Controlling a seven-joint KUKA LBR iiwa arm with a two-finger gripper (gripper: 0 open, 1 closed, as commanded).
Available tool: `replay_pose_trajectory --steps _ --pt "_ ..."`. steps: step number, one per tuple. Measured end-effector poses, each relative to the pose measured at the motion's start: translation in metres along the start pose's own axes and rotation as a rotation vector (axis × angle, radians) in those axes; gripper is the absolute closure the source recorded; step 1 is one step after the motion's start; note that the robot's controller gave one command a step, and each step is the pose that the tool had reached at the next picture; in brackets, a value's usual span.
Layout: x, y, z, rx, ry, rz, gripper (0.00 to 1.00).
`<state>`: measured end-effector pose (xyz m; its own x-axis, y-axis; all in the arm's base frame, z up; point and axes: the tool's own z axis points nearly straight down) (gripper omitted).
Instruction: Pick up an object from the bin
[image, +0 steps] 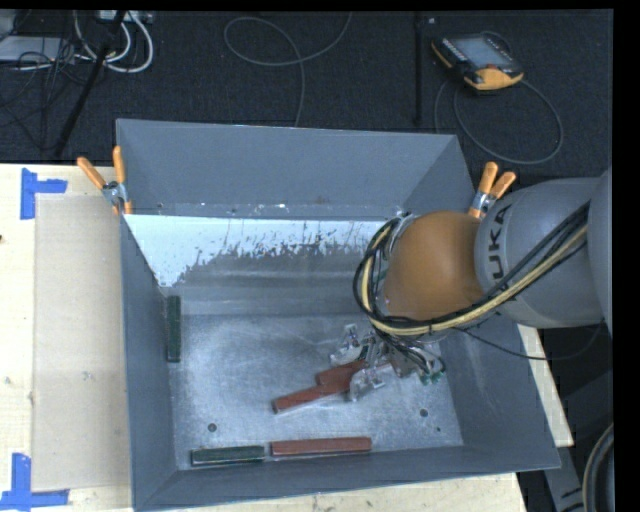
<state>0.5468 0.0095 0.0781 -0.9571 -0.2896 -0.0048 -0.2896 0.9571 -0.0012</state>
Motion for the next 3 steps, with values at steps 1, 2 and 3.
replay_pose_trajectory --steps 1,2,3 --pt "0.000 0.000 0.000 0.000 0.000 0.000 1.00" --pt "-0.005 0.005 -0.138 -0.002 0.003 -0.027 1.00" --pt "-0.005 0.005 -0.137 -0.002 0.004 -0.027 1.00"
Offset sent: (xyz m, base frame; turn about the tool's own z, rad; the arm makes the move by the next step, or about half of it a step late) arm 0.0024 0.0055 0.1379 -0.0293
